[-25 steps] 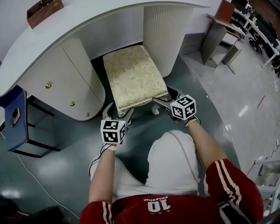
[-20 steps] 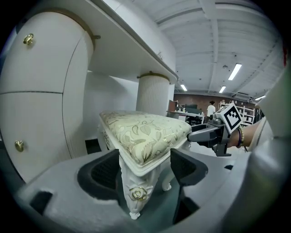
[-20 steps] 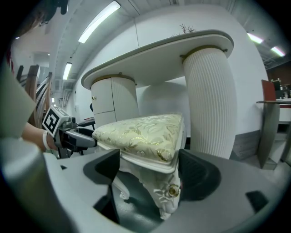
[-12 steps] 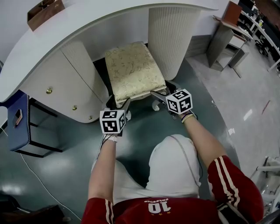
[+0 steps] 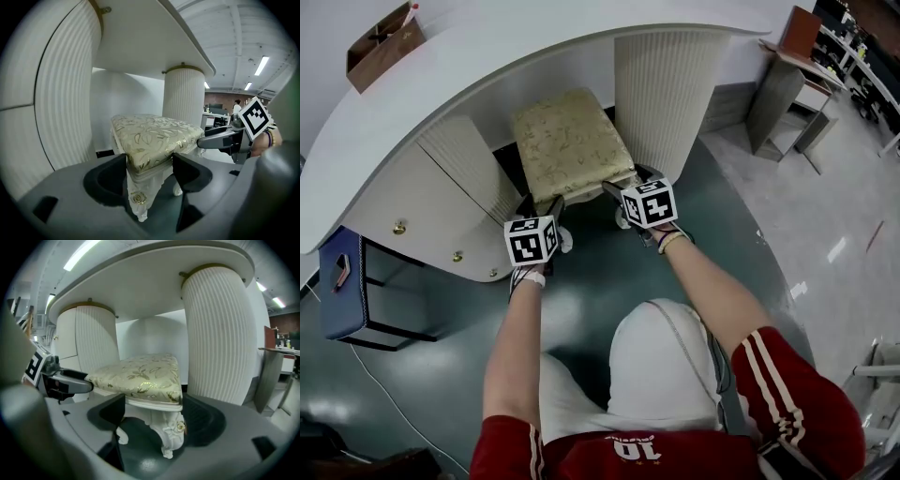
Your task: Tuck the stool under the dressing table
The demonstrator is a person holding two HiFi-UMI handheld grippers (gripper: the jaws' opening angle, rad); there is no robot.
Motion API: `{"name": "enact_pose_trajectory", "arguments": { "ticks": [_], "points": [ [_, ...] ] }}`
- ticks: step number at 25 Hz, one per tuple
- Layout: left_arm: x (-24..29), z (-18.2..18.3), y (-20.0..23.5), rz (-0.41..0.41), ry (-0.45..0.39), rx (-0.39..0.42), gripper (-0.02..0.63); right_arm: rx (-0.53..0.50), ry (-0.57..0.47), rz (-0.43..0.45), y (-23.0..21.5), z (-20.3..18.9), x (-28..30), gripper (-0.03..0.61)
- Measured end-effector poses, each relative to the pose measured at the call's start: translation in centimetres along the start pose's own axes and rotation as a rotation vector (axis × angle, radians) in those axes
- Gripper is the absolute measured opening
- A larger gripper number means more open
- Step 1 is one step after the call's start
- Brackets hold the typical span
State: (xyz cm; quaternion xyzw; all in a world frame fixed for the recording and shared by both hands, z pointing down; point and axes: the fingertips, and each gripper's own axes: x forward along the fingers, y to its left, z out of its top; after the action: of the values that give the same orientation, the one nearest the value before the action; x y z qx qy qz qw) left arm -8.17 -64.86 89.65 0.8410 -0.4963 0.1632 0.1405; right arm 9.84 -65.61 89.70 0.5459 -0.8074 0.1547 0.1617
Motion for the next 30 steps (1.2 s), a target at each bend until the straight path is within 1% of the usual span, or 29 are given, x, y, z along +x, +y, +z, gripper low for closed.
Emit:
{"name": "enact_pose_trajectory", "arguments": {
  "ticks": [4,9,12,14,18,20,23,25,27,30],
  "points": [
    [1.2,0.8,1.5,0.033,0.016,-0.001,0.295,0.01,-0.005,-0.017,-0.1,0.9,1.9,0.379],
    [0.3,0.7,1.2,-0.005,0.014,-0.041,0.303,0.013,-0.005,0.03,0.2,0.8,1.5,0.351],
    [-1.3,0.0,0.4,-0.014,-0.007,-0.048,0.288,0.02,-0.02,0.036,0.4,0.8,0.1,0.347],
    [-2.8,-0.4,-0.5,-0.035,-0.021,-0.044,0.286,0.022,-0.033,0.046,0.9,0.9,-1.3,0.347],
    [-6.9,0.1,-1.9,-0.089,-0.06,-0.02,0.287,0.023,-0.074,0.107,3.2,1.7,-5.3,0.347],
    [-9.3,1.3,-2.1,-0.092,-0.106,-0.009,0.287,0.016,-0.105,0.132,4.4,2.6,-7.6,0.345],
    [-12.5,4.0,-2.6,-0.098,-0.182,0.007,0.281,-0.036,-0.145,0.145,5.6,4.1,-10.6,0.344],
    [-14.4,5.9,-3.2,-0.106,-0.218,0.021,0.281,-0.076,-0.161,0.151,6.3,5.2,-12.4,0.342],
    [-16.1,7.8,-3.9,-0.113,-0.24,0.03,0.279,-0.097,-0.166,0.163,6.8,6.8,-14.1,0.341],
    [-18.6,11.1,-5.5,-0.125,-0.242,0.048,0.279,-0.074,-0.15,0.192,7.5,9.9,-16.5,0.341]
  ]
}}
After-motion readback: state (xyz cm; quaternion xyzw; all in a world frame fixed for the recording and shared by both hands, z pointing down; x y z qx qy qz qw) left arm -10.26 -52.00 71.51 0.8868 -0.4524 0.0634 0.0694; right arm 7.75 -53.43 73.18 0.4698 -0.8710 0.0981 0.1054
